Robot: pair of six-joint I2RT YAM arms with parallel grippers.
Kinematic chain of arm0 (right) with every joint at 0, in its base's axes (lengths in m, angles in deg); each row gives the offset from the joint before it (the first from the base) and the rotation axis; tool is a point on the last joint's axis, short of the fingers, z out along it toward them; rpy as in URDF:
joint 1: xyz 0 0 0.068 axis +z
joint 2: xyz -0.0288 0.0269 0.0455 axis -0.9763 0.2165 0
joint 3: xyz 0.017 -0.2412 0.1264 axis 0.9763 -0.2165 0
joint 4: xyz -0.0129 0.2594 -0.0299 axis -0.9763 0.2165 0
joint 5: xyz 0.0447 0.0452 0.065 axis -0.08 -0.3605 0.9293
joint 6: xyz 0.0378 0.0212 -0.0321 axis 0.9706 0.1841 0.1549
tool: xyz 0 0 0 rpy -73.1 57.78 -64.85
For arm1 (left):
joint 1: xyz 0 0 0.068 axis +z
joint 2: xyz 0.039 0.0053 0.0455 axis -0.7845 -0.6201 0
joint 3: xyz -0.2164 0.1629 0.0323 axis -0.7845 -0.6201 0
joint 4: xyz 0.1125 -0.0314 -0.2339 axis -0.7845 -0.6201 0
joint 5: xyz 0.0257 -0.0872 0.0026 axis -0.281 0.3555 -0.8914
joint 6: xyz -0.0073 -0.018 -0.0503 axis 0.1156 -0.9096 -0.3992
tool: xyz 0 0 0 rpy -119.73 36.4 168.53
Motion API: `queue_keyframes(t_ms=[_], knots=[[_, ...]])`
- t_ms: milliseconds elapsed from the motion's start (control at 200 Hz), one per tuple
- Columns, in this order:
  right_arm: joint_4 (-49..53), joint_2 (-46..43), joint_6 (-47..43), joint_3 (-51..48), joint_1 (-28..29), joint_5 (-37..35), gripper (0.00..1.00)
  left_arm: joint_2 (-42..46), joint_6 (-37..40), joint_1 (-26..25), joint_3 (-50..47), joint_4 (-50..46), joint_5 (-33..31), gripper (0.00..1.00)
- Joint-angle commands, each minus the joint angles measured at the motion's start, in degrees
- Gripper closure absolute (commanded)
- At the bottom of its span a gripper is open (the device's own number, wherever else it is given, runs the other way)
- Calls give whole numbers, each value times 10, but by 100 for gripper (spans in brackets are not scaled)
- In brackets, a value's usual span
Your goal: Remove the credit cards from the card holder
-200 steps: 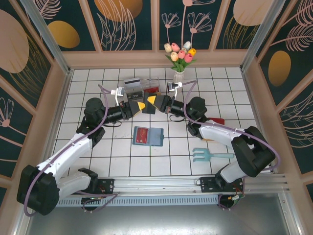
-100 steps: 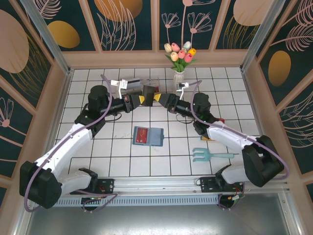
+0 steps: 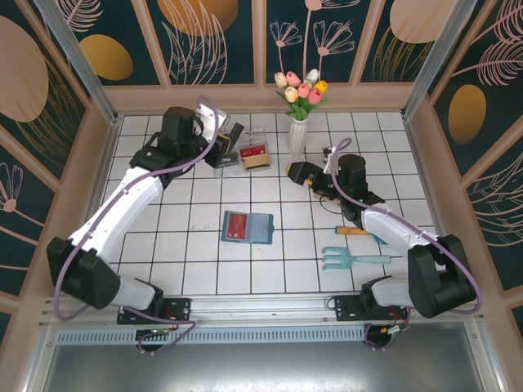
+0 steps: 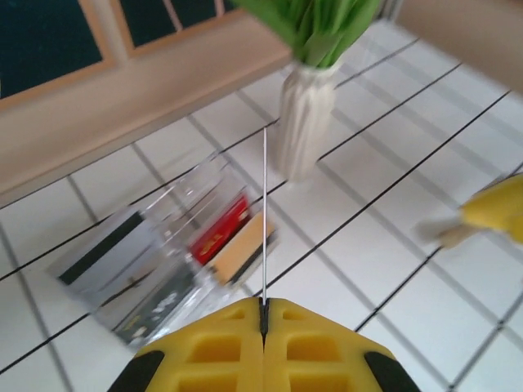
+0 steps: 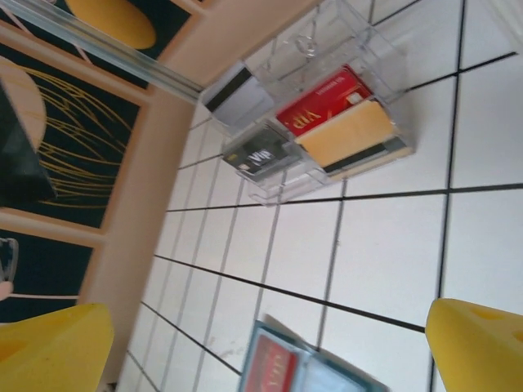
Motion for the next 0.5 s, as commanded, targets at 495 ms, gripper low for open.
queue_keyframes(t_ms=[495], knots=[[-34, 10, -54, -84, -51, 23, 1, -160, 365, 52, 75, -25, 19, 100]])
